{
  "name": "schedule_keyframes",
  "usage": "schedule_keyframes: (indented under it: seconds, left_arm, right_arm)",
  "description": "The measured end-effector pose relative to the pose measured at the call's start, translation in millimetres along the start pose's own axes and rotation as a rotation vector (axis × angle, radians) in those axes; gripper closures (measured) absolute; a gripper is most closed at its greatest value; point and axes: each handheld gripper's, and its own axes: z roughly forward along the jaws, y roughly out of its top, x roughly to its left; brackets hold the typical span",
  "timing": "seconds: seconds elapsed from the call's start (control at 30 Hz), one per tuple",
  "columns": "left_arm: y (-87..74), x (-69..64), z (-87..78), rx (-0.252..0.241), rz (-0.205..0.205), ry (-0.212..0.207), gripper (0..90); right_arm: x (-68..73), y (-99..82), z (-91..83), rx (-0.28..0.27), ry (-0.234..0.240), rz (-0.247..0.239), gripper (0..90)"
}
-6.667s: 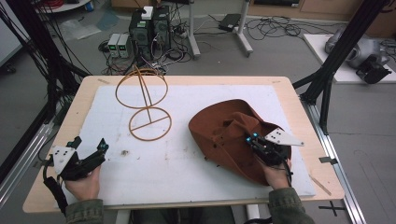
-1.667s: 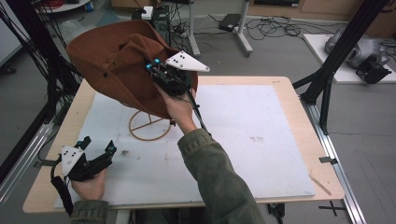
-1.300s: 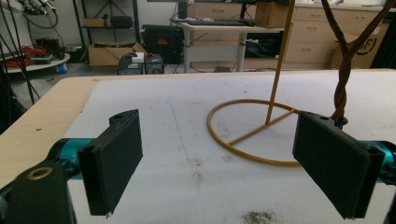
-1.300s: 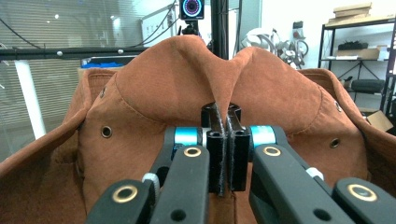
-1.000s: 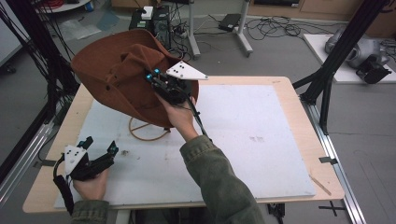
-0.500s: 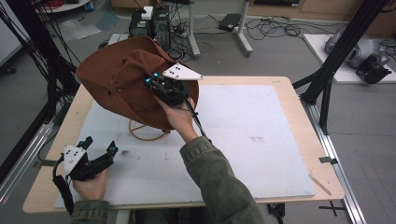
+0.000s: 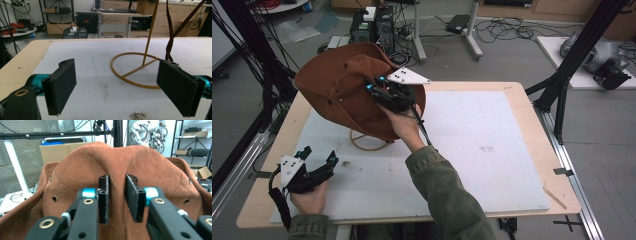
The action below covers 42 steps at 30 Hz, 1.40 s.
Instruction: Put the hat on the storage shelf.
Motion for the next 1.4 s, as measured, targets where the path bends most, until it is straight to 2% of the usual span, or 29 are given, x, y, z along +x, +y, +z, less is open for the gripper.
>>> schedule_keyframes:
  seconds: [0.17,0.23,0.3,0.47,0.5,0.53,0.63,0.73,1.1,1.2,1.4]
  left_arm:
    - [0.0,0.5,0.1,-0.002,0.002,0.001,16.3]
    - [0.1,0.5,0.0,-0.002,0.002,0.002,16.4]
    - [0.2,0.5,-0.1,-0.003,-0.002,0.002,16.3]
    - [0.0,0.6,0.0,-0.002,0.003,0.002,16.4]
    - [0.0,0.4,0.1,-0.003,0.003,0.001,16.3]
    - [0.0,0.4,0.0,-0.002,0.003,0.001,16.3]
    - [0.0,0.0,0.1,0.000,0.002,0.000,16.3]
    - [0.0,-0.3,0.3,0.000,0.004,0.000,16.3]
    - [-0.1,-0.3,0.7,-0.002,0.008,0.001,16.3]
    - [-0.2,-0.4,0.8,-0.001,0.006,0.000,16.3]
    - [-0.1,-2.5,1.0,0.000,0.014,-0.002,16.3]
  right_arm:
    - [-0.9,0.6,-0.8,-0.009,-0.002,0.013,58.4]
    - [-0.8,1.1,-1.4,-0.015,-0.019,0.011,53.4]
    - [-1.5,1.4,-1.9,-0.018,-0.012,0.015,49.3]
    - [-1.8,2.8,-3.7,-0.037,-0.039,0.001,28.1]
    - [-1.4,3.1,-4.3,-0.039,-0.058,0.001,22.8]
    - [-1.7,3.5,-4.8,-0.045,-0.077,-0.007,20.8]
    - [-4.3,5.1,-7.9,-0.038,-0.090,-0.008,15.4]
    - [-7.6,7.1,-11.9,-0.028,-0.104,-0.013,12.8]
    - [-12.2,13.2,-30.5,-0.028,-0.126,-0.025,12.5]
    - [-13.7,11.3,-39.0,-0.030,-0.137,-0.031,12.5]
    - [-24.1,3.3,-56.1,-0.028,-0.164,-0.012,12.4]
